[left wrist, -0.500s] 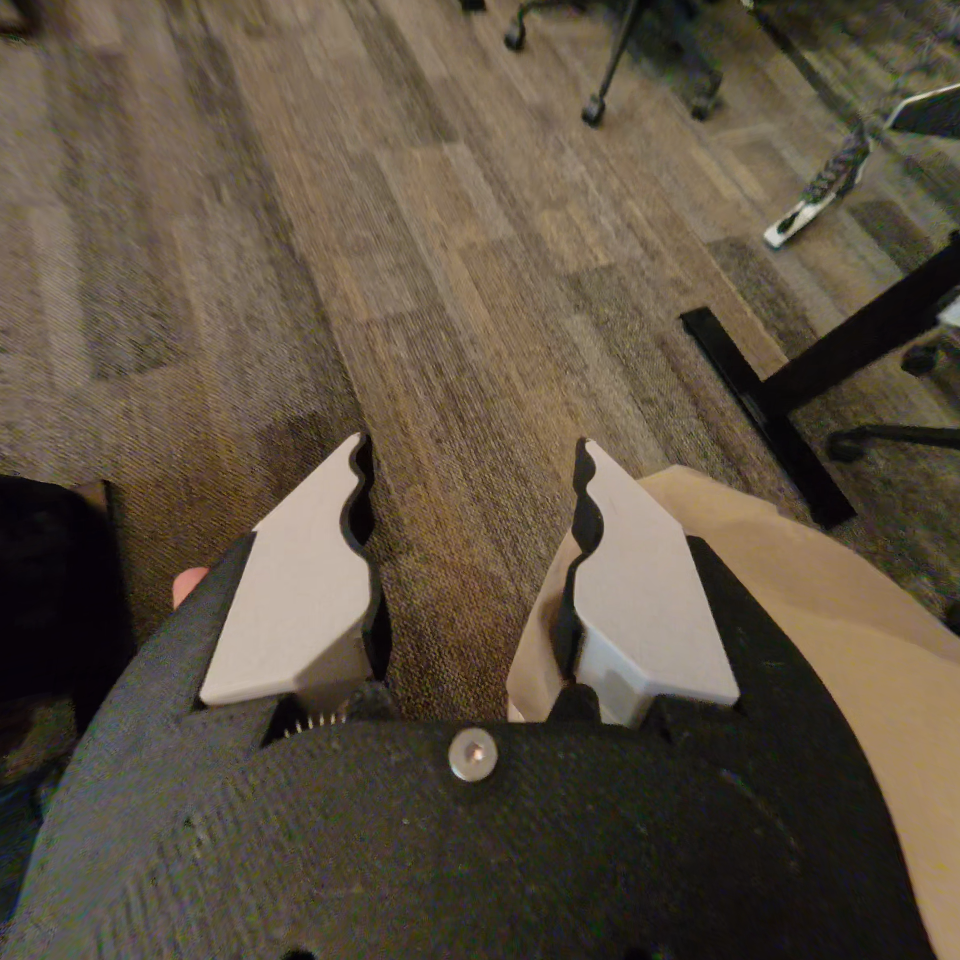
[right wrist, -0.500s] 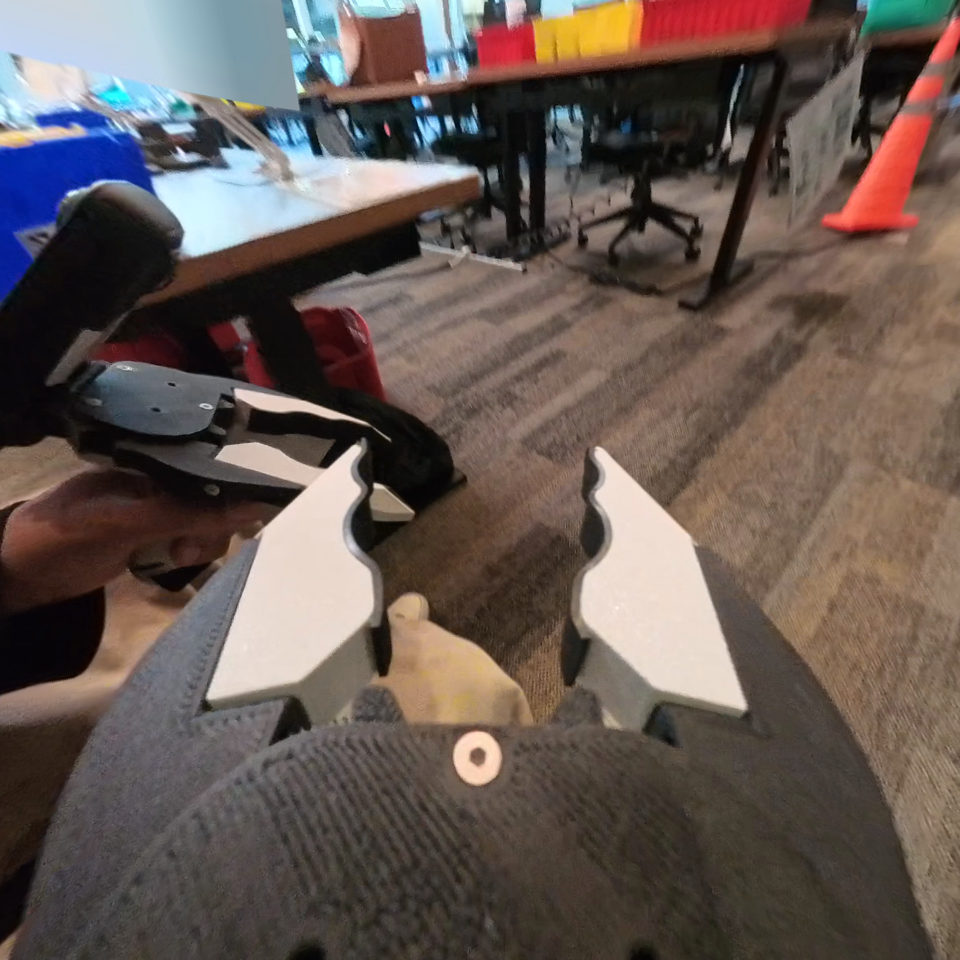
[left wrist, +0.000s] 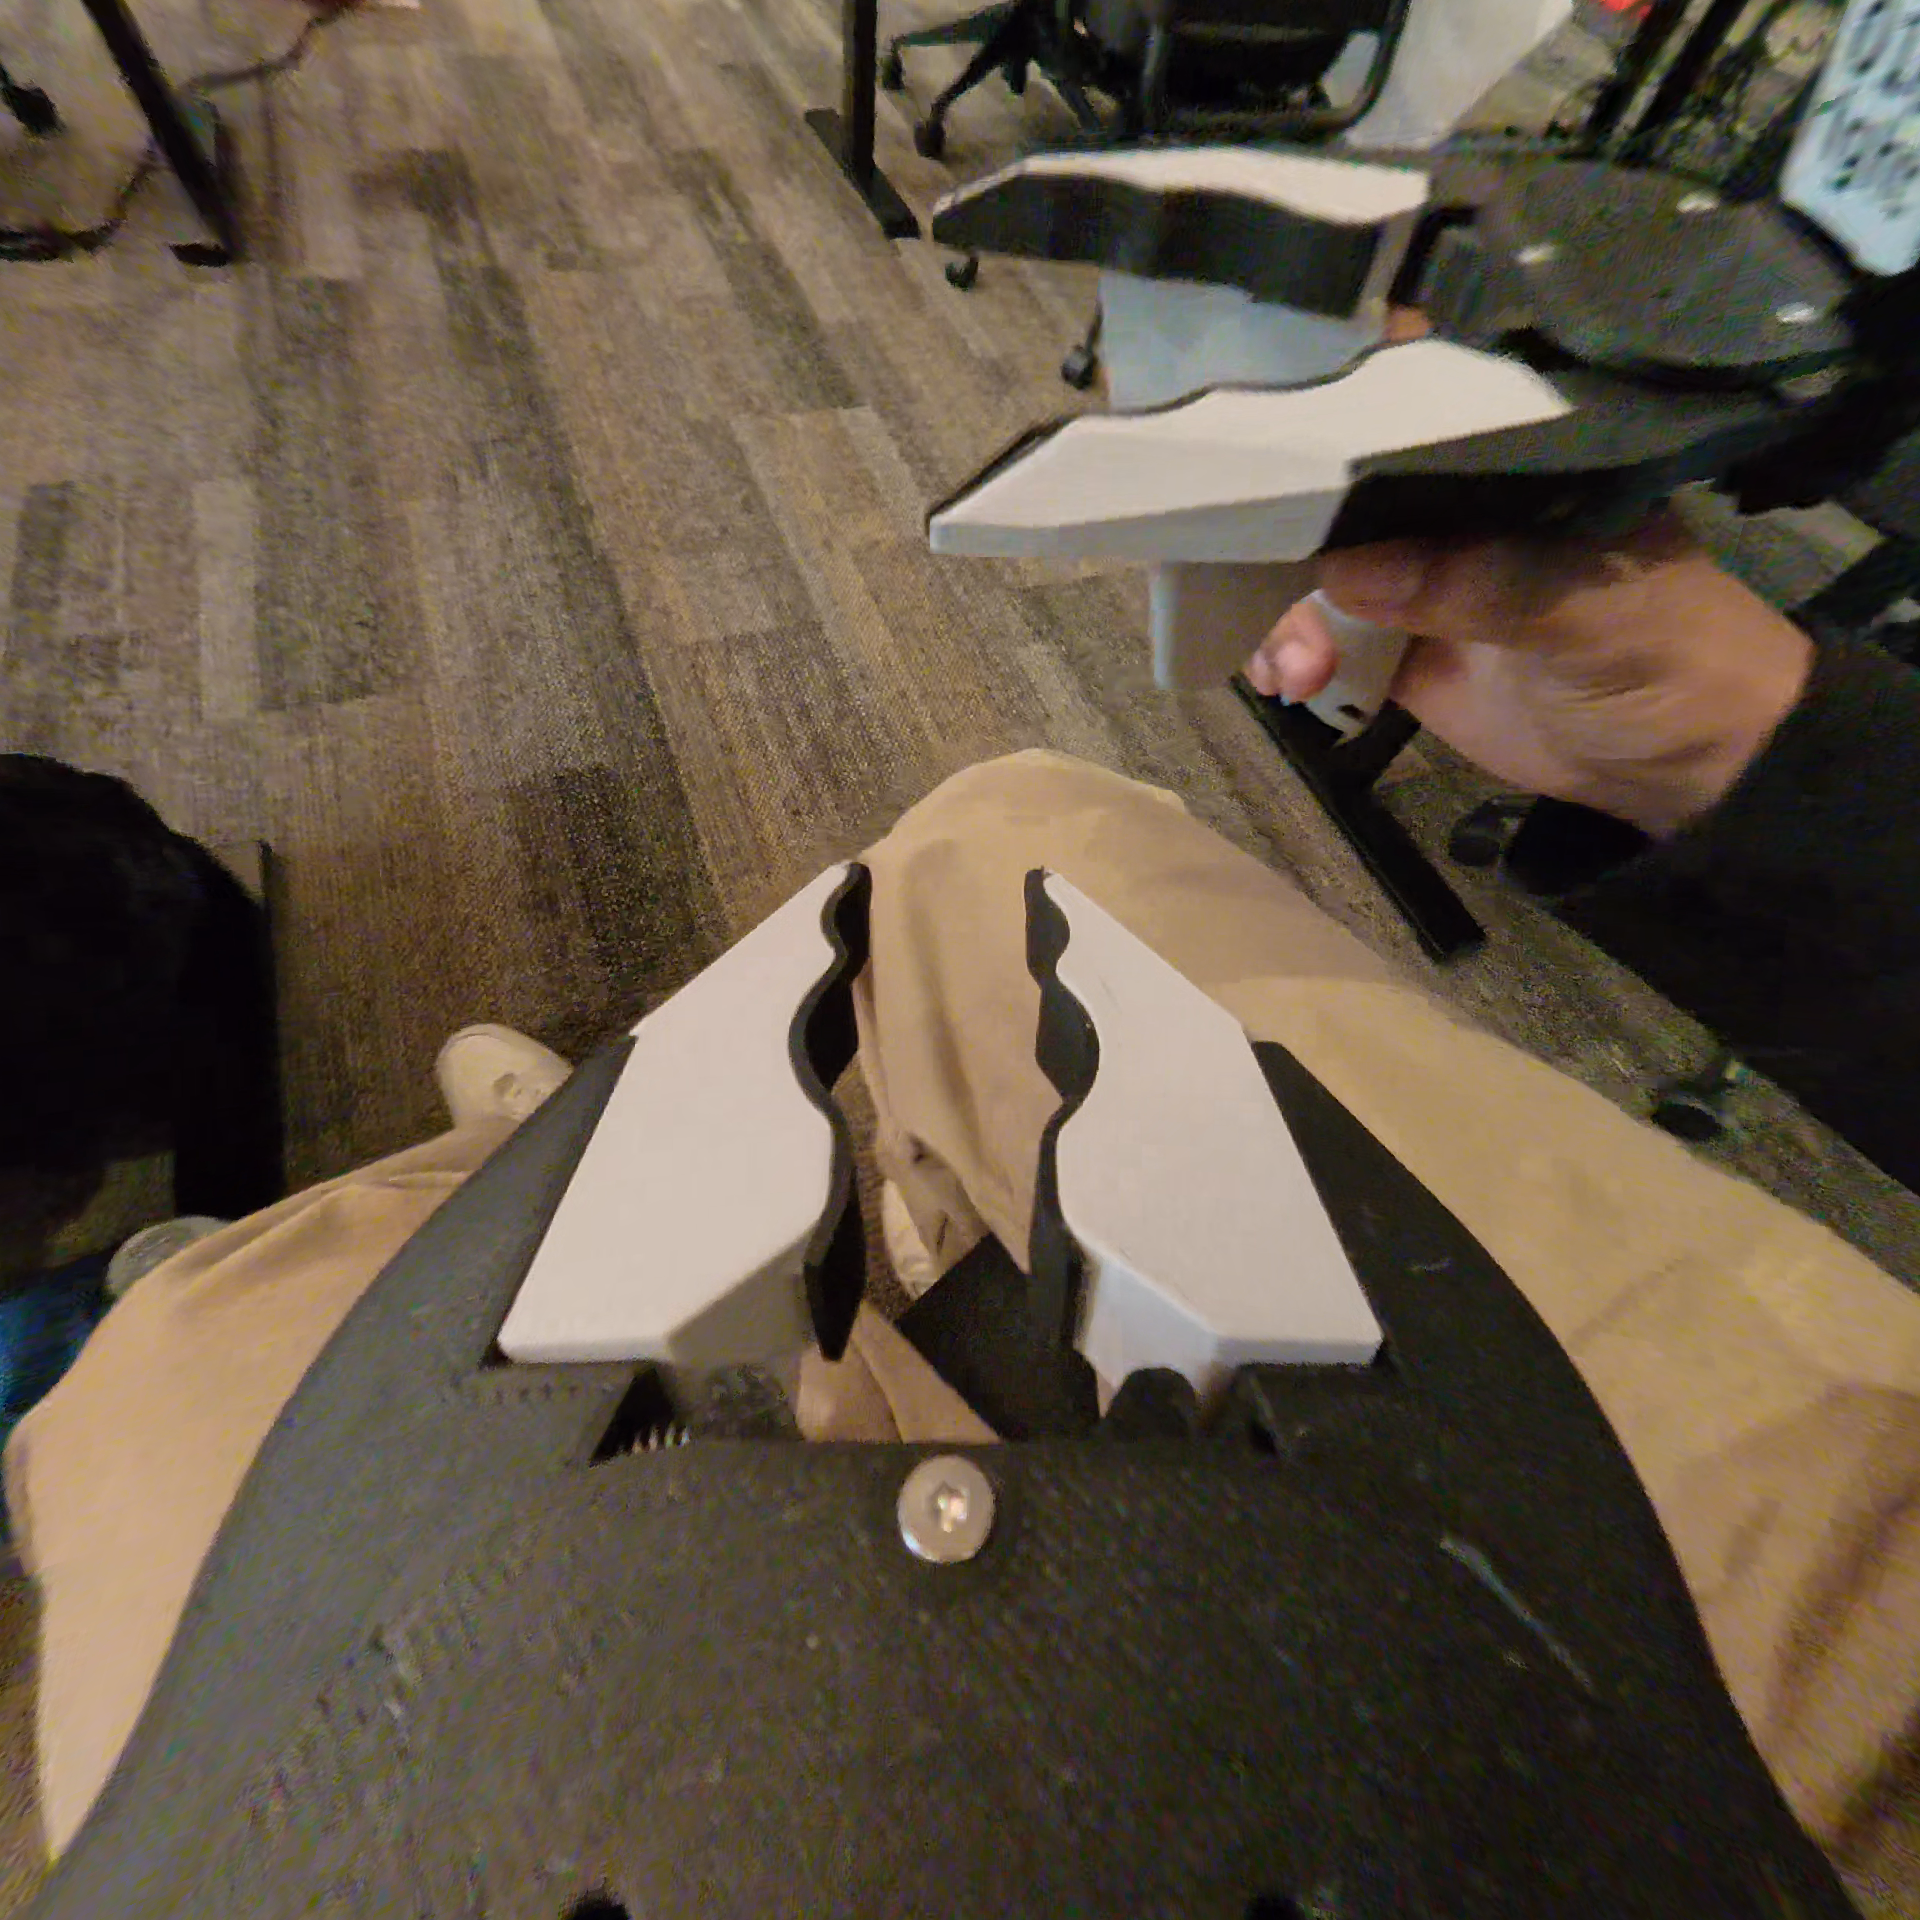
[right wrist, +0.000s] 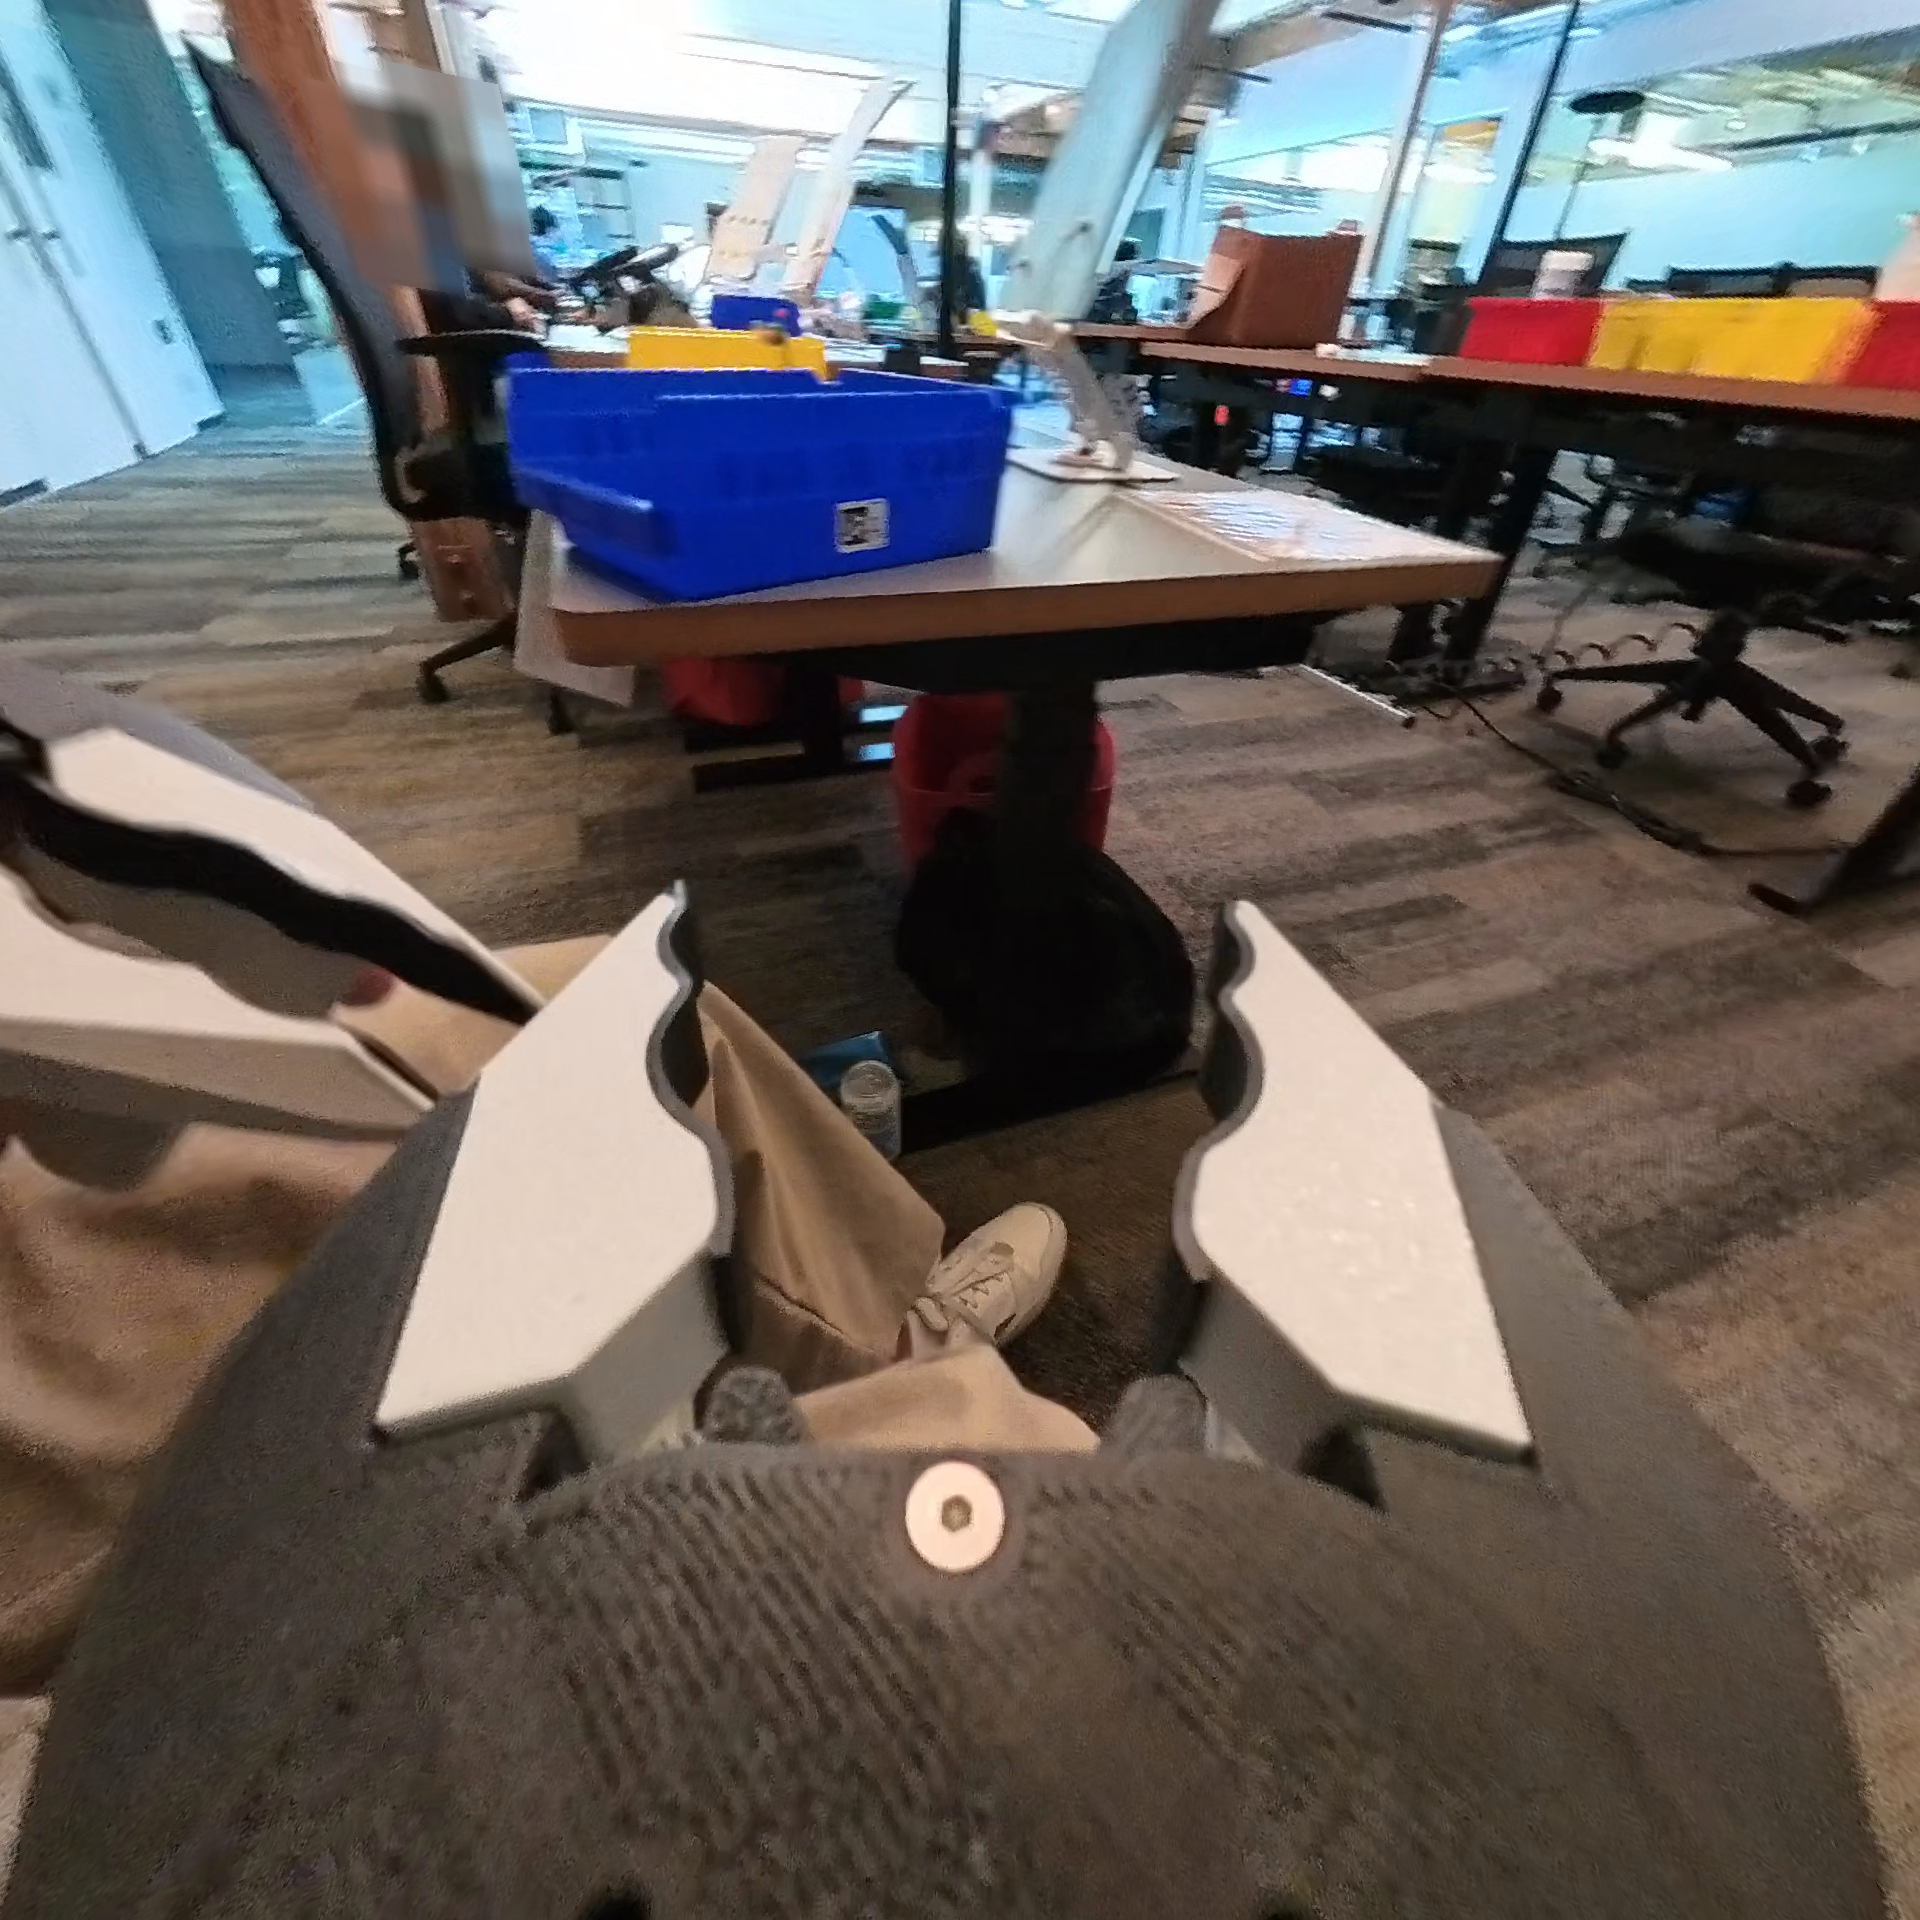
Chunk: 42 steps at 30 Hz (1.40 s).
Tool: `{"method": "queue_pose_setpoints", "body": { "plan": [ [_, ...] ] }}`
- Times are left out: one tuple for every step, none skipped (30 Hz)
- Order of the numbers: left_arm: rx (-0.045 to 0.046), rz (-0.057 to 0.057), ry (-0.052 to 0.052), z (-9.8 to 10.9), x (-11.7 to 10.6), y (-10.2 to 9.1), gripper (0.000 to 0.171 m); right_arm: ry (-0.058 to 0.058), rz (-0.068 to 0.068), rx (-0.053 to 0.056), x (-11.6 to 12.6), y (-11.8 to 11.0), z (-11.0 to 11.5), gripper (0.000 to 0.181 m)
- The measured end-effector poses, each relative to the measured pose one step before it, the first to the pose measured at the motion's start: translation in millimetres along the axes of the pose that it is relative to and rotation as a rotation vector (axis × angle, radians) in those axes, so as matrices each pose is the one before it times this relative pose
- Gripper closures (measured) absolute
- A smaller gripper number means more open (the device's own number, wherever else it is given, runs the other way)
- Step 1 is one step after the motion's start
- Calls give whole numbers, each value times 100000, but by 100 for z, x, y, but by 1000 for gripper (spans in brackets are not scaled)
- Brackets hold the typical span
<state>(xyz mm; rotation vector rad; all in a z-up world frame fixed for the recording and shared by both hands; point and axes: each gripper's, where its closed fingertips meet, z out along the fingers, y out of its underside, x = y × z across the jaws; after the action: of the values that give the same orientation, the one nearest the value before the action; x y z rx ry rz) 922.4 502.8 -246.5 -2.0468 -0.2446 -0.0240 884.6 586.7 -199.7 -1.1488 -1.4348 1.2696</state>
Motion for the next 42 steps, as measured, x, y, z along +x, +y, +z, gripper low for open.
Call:
{"method": "queue_pose_setpoints", "body": {
  "plan": [
    [1194, 1056, -3026, -1740, -324, -3, 144, -2924, -1416, -104, -1221, -125, 519, 89],
    [1000, 669, -2817, -1655, -425, 27, 144, -3551, -1468, -235, -1281, -116, 605, 98],
    [590, -263, -2215, -1546, -445, 124, 144, -3394, -2002, -338, -1230, -120, 659, 111],
    [624, -1376, -1671, -1440, -432, 163, 144, -3188, -2386, -228, -1163, -168, 711, 122],
    [904, -2295, -1067, -1317, -359, 191, 144, -3440, -2513, -92, -1171, -201, 752, 134],
    [1009, -2643, -734, -1202, -329, 200, 144, -3480, -2515, -207, -1134, -205, 769, 142],
    [1182, -2673, -1372, -1092, -438, 216, 144, -3305, -2440, -320, -1061, -202, 814, 148],
    [1575, -2421, -2120, -1002, -575, 187, 144, -3235, -2366, -217, -978, -231, 848, 151],
    [1804, -2121, -2314, -917, -633, 144, 144, -3014, -2187, 14, -869, -240, 882, 154],
    [1624, -2026, -2377, -855, -674, 155, 144, -2675, -1955, 429, -760, -293, 939, 158],
    [1457, -2062, -2595, -814, -721, 168, 144, -2729, -1585, 498, -694, -338, 1044, 158],
    [1576, -2204, -2503, -778, -738, 139, 144, -3147, -1407, 151, -731, -339, 1147, 156],
    [1426, -2365, -2488, -769, -780, 125, 143, -3077, -1546, 9, -717, -312, 1216, 154],
    [1231, -2320, -2754, -783, -843, 99, 143, -2427, -1298, -5, -624, -258, 1280, 151],
    [1276, -2166, -3089, -826, -922, 92, 142, -2260, -991, -482, -668, -207, 1316, 145],
    [1475, -1951, -3338, -844, -1011, 78, 141, -2426, -1670, -1871, -800, -100, 1364, 140],
    [1149, -1713, -3780, -893, -1120, 137, 140, -1781, -3388, -3864, -849, 39, 1429, 136],
    [382, -1031, -4545, -944, -1260, 273, 139, -158, -4786, -4438, -756, -47, 1489, 136],
    [-127, -227, -5361, -972, -1399, 366, 138, 783, -4780, -2725, -742, -393, 1514, 136],
    [30, -121, -5422, -953, -1471, 387, 137, -64, -3684, -453, -924, -718, 1522, 136],
    [-101, -707, -4829, -897, -1510, 430, 137, -1220, -1863, 961, -1064, -825, 1562, 135],
    [-222, -1680, -4089, -786, -1559, 469, 137, -1977, -244, 1464, -1066, -779, 1630, 132],
    [-161, -2877, -3401, -690, -1651, 471, 137, -2901, 386, 1040, -1042, -643, 1724, 129],
    [332, -4048, -3029, -586, -1788, 407, 136, -3705, 197, -152, -942, -409, 1829, 126],
    [834, -4970, -3482, -446, -2085, 406, 136, -3620, -260, -1137, -682, -268, 1910, 122],
    [940, -5796, -4248, -283, -2408, 471, 137, -3031, -366, -967, -390, -259, 1988, 121],
    [104, -6764, -4641, -161, -2607, 544, 136, -2860, -110, -261, -188, -347, 2044, 121],
    [-605, -7585, -3888, -87, -2529, 402, 135, -2603, 549, 10, -16, -371, 2077, 122],
    [81, -7863, -2194, -75, -2214, -30, 134, -2149, 1548, -33, 148, -425, 2064, 122],
    [1588, -6462, -535, -51, -1839, -565, 133, -2189, 2135, -128, 158, -511, 2023, 121],
    [2109, -4276, -434, 1, -1672, -855, 132, -2388, 1964, -50, 73, -608, 1936, 121],
    [1781, -2260, -997, 68, -1583, -942, 131, -2234, 1072, -3, -15, -619, 1876, 121],
    [1174, -468, -1525, 112, -1488, -859, 131, -1921, -807, -766, -156, -500, 1831, 121],
    [-73, 341, -2057, 154, -1410, -560, 129, -737, -2740, -2294, -184, -232, 1792, 120],
    [-952, 19, -1931, 165, -1251, -152, 129, 1016, -3437, -3580, -159, -16, 1737, 118],
    [-1949, -970, -318, 121, -857, 222, 127, 1123, -2827, -3769, -295, 10, 1579, 118],
    [-2954, -594, 812, 22, -557, 299, 124, -469, -1326, -2616, -608, -144, 1335, 118],
    [-2136, 1955, -267, -34, -665, 40, 124, -1393, 527, -1036, -747, -352, 1035, 118],
    [-1356, 4727, -1951, -38, -945, -335, 124, -1017, 1736, 82, -620, -493, 778, 118],
    [-1122, 5983, -2335, 93, -1069, -697, 125, -325, 1514, 537, -428, -573, 543, 118],
    [-658, 5076, -507, 199, -845, -1064, 125, 693, 225, 327, -152, -608, 348, 119],
    [414, 3815, 1817, 263, -588, -1248, 125, 2018, -1063, -141, 152, -631, 179, 121]
  ]
}}
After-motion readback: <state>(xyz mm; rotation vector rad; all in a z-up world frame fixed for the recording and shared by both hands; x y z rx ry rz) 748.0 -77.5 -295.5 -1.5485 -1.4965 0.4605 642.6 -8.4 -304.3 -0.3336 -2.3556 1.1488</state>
